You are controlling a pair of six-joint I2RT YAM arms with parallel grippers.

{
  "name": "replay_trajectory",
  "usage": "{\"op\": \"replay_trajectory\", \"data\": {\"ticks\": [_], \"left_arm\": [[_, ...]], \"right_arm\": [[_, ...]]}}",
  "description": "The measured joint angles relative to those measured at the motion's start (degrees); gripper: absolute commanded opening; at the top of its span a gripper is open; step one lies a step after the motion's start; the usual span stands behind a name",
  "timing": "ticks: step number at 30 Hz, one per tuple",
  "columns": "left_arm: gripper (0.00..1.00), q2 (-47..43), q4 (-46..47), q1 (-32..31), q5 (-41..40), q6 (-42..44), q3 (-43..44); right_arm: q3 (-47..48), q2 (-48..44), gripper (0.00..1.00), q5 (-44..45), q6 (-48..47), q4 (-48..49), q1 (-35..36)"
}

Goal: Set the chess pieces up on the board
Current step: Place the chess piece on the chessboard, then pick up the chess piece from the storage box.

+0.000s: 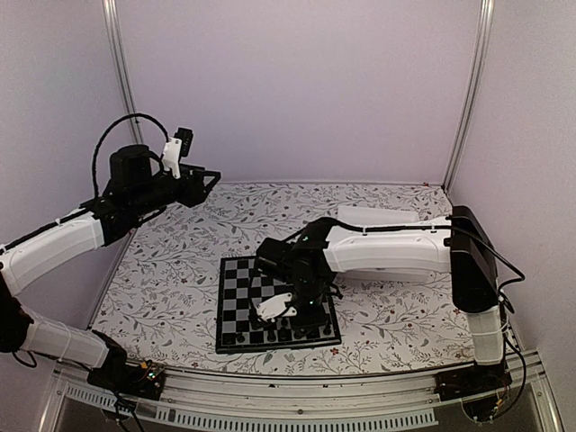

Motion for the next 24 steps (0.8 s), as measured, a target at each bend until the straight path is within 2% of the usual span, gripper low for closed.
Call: {"op": "replay_trajectory", "data": {"ticks": [5, 9, 12, 15, 19, 22, 24], "left_arm": [[0.55, 0.3, 0.0, 0.0, 0.1, 0.5, 0.0], [0.55, 1.1, 0.1, -0.2, 0.9, 1.0, 0.0], [0.55, 2.8, -0.1, -1.3, 1.4, 1.6, 0.3], [0.54, 5.6, -1.7, -4.4, 1.6, 2.2, 2.6], [0.53, 9.6, -5.2, -10.0, 1.8, 2.9, 7.3], [0.53, 12.7, -7.3, -13.9, 1.9, 2.8, 10.5], [0.53, 14.3, -8.0, -15.6, 1.9, 2.7, 11.7]], "right_arm": [[0.0, -4.1, 0.34, 0.6, -0.4, 0.0, -1.4], [-0.7, -12.5, 0.33, -0.5, -0.4, 1.4, -6.5], [-4.5, -20.0, 0.29, -1.8, -0.4, 5.2, -14.4], [-9.8, -25.9, 0.26, -3.3, 0.0, 9.4, -25.4], [-14.1, -26.9, 0.24, -5.5, 0.9, 13.5, -39.6], [-17.2, -26.1, 0.24, -6.9, 1.9, 15.6, -46.6], [-19.3, -25.1, 0.25, -7.1, 2.3, 17.0, -48.7]]}}
